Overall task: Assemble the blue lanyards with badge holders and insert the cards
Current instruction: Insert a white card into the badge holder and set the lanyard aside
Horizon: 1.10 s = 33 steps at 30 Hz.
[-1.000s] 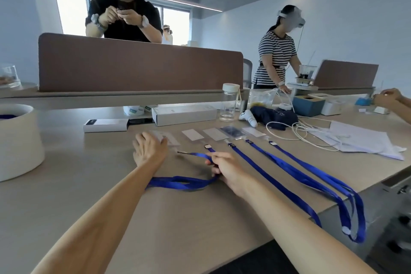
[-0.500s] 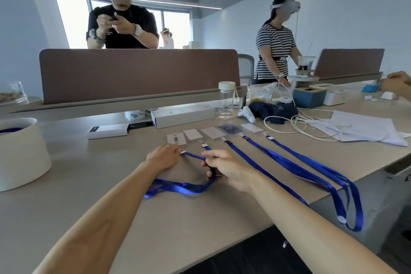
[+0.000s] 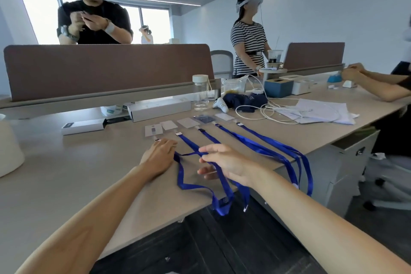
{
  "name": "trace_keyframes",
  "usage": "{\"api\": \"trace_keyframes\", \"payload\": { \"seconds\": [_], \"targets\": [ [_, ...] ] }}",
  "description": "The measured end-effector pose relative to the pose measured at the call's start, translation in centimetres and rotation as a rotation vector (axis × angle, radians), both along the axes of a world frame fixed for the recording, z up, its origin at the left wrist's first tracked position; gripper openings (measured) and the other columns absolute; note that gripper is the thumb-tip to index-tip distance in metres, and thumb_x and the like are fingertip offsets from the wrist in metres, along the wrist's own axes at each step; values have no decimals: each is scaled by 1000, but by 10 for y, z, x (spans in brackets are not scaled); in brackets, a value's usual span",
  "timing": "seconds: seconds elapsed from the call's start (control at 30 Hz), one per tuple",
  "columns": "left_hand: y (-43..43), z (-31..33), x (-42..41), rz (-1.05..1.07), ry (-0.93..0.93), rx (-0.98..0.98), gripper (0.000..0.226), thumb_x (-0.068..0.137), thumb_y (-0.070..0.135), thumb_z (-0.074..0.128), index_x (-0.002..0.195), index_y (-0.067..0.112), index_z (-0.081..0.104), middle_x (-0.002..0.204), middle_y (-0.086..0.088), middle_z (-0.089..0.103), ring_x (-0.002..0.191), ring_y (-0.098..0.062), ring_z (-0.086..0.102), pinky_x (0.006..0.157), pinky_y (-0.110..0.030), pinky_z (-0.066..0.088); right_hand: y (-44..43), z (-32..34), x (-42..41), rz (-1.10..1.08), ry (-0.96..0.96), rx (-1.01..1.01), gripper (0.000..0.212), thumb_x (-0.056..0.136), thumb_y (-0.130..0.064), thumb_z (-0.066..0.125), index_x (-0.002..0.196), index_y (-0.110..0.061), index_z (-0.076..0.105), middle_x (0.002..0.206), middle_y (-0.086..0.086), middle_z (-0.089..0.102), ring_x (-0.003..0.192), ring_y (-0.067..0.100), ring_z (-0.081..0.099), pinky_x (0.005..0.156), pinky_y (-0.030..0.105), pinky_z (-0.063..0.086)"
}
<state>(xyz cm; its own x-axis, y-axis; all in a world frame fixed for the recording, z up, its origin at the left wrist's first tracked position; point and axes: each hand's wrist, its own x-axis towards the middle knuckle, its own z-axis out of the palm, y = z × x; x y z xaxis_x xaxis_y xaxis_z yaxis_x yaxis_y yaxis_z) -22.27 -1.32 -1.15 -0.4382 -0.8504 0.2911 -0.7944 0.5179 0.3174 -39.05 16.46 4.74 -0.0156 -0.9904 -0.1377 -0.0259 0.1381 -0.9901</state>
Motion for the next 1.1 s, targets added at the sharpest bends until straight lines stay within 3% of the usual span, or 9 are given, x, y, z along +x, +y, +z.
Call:
{"api": "trace_keyframes", "payload": {
  "seconds": [0.13,0.3,0.37,0.5,0.67,0.8,0.9,1.0,1.1],
  "targets": [
    [3,-3,-9,-28,-53,54,37,101,29,31,133,25,49,141,-1,48,130,-23,41,107,-38,36,7,-6,-3,1,118,16,29,98,-11,51,127,-11,52,97,7,63,61,14,60,55,27,52],
    [9,-2,-11,-7,-96,51,40,101,35,29,136,26,45,147,3,41,134,-23,36,108,-38,29,21,0,-18,-130,246,-120,22,100,-22,50,118,-15,61,77,2,61,46,8,47,43,21,42],
    [11,-1,-12,-4,-122,59,41,101,37,29,138,26,43,148,3,39,134,-24,35,109,-38,28,27,2,-25,-162,255,-156,20,99,-23,52,114,-17,64,76,1,61,48,8,47,47,21,42],
    [13,1,-13,2,-150,69,42,102,37,27,141,24,39,150,3,36,136,-23,33,111,-38,26,39,0,-38,-262,412,-167,31,90,-17,58,118,-29,61,91,-6,62,71,6,55,66,23,43],
    [16,5,-13,-10,-179,121,43,104,32,25,143,20,36,151,-1,35,138,-23,33,111,-36,26,53,2,-49,-304,397,-175,48,83,-2,55,125,-26,54,98,2,61,73,12,58,49,22,47],
    [20,7,-15,-5,-179,145,41,104,30,24,142,18,36,150,-2,36,138,-22,33,110,-37,27,65,8,-53,-253,481,-159,53,82,1,57,127,-26,51,99,1,60,71,11,57,46,18,43],
    [23,8,-12,20,-126,170,41,104,30,25,140,19,39,148,-1,39,135,-21,36,110,-39,31,72,9,-55,-213,594,-189,50,83,-5,59,128,-26,51,99,-3,62,78,8,58,63,20,46],
    [25,5,-9,41,-26,126,37,102,27,26,130,20,49,139,-1,48,124,-21,47,102,-40,40,74,6,-53,-189,669,-218,42,86,-17,59,127,-27,55,96,-8,64,97,6,59,90,33,48],
    [37,4,-7,66,49,2,36,102,25,27,126,21,53,133,-3,53,116,-26,53,92,-39,45,69,4,-46,-164,701,-231,37,87,-19,57,124,-27,58,95,-11,64,106,8,56,97,35,45]
  ]
}}
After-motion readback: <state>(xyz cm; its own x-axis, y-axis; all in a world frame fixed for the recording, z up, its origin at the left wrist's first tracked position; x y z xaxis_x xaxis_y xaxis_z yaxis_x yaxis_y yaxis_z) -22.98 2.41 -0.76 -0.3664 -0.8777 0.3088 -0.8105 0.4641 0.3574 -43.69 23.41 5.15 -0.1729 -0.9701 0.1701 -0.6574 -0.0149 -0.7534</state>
